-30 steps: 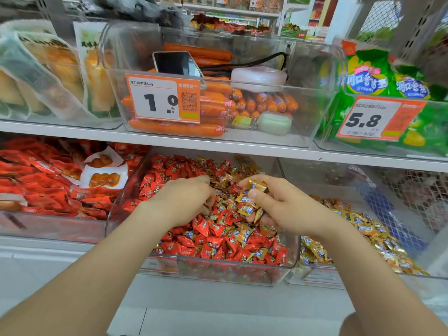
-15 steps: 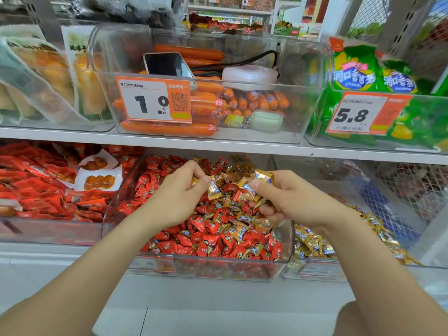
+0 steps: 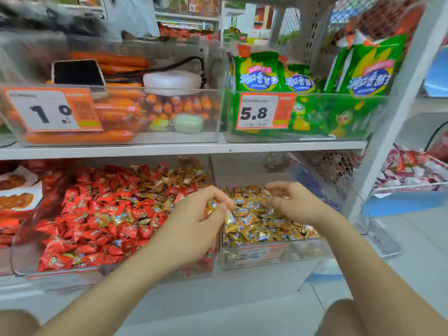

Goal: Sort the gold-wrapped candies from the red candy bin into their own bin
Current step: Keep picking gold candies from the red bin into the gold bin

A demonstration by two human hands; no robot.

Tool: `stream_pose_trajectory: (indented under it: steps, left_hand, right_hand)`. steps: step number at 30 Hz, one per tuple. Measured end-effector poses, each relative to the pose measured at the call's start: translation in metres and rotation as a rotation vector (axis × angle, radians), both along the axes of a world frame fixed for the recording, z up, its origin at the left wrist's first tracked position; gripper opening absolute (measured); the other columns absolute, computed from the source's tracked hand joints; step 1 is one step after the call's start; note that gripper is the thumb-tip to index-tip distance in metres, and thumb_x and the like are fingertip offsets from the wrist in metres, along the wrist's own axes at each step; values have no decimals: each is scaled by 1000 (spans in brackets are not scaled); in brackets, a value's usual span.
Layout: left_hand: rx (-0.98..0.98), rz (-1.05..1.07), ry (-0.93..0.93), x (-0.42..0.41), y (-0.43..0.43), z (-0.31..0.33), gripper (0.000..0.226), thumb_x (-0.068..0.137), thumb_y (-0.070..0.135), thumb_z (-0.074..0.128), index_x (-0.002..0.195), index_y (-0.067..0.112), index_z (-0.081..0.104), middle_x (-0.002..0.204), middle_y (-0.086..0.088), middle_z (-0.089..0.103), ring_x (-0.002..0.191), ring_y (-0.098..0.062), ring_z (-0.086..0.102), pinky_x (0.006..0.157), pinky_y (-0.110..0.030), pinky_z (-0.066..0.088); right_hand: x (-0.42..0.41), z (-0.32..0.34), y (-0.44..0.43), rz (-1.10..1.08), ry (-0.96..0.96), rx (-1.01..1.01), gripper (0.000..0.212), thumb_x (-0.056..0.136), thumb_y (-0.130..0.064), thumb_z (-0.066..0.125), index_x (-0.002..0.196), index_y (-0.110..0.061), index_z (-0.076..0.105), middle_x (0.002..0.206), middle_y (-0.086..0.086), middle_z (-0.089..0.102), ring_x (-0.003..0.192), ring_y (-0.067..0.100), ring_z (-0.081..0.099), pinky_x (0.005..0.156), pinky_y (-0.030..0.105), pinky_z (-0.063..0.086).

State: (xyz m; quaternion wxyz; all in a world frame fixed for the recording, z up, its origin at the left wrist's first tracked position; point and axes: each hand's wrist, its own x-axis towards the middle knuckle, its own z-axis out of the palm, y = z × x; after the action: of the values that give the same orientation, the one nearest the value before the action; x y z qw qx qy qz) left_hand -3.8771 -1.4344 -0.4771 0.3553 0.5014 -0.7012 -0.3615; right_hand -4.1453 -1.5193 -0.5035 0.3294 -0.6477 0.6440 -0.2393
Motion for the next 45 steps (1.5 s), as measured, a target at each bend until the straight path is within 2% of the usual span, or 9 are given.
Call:
stream_pose_trajectory:
  steps: [5, 8, 14, 20, 28, 33, 37, 41, 45]
  left_hand:
    - [-273, -26, -310, -68, -15, -5, 12, 106, 27, 48, 104, 34, 57, 54, 13, 51, 53, -5, 48, 56, -33, 35]
    - [-252, 22, -389, -101, -46, -20, 8, 107, 35, 46, 109, 33, 53, 75, 11, 59, 76, -13, 59, 68, -37, 45]
    - [-31, -158, -737, -110, -86, -37, 68, 93, 73, 41, 147, 32, 47, 146, -9, 50, 134, -37, 49, 112, -55, 41]
    - [-588, -103, -667, -40, -26, -16, 17, 98, 39, 48, 99, 31, 63, 97, 10, 59, 96, -19, 54, 81, -40, 47]
    - [-339, 238, -514, 115, -28, -26, 37, 83, -1, 62, 90, 35, 65, 91, 18, 62, 87, 5, 56, 78, -17, 42]
    - [-199, 42, -765, 149, -42, -36, 30, 99, 45, 66, 127, 36, 70, 123, 16, 68, 115, -8, 62, 99, -33, 51]
    - [-214, 117, -884, 161, -48, -34, 27, 95, 61, 62, 99, 36, 73, 98, 15, 68, 96, -12, 64, 85, -38, 54]
    - [-263, 171, -1029, 166, -48, -28, 18, 94, 45, 67, 111, 39, 70, 110, 9, 66, 111, -19, 57, 92, -40, 47]
    - [-413, 137, -989, 169, -54, -32, 48, 85, 5, 74, 124, 32, 70, 123, 9, 60, 116, -19, 46, 94, -39, 47]
  right_hand:
    - [-45, -6, 14, 47, -90, -120, 50, 97, -11, 54, 127, -48, 68, 112, -3, 78, 73, 30, 68, 63, 45, 54]
    - [-56, -5, 22, 10, -115, -149, 64, 95, 8, 42, 129, -39, 68, 136, -12, 67, 95, 18, 78, 80, 53, 63]
    - [-64, 2, 29, -42, -10, -228, 45, 101, -2, 53, 108, -43, 69, 103, -13, 77, 84, 16, 76, 75, 41, 63]
    - [-8, 22, 44, 85, 32, -325, 27, 100, -17, 60, 112, -36, 75, 91, -17, 76, 75, 10, 74, 73, 31, 61]
    - [121, 27, 58, 489, 177, -487, 33, 94, -7, 61, 108, -31, 77, 105, -20, 71, 89, -4, 62, 85, 6, 45]
    - [171, 11, 31, 564, 440, -474, 36, 97, -7, 55, 121, -27, 72, 115, -5, 74, 109, 17, 66, 93, 40, 57]
    - [204, 1, 10, 562, 533, -335, 58, 87, 1, 60, 141, -21, 56, 127, 6, 67, 120, 29, 62, 99, 51, 56]
    - [220, -4, -11, 678, 598, -104, 94, 78, -6, 70, 162, -19, 30, 151, 11, 51, 141, 30, 47, 109, 49, 51]
    - [217, -3, -29, 697, 632, -95, 83, 86, -11, 74, 157, -38, 40, 151, 4, 52, 137, 27, 49, 111, 43, 47]
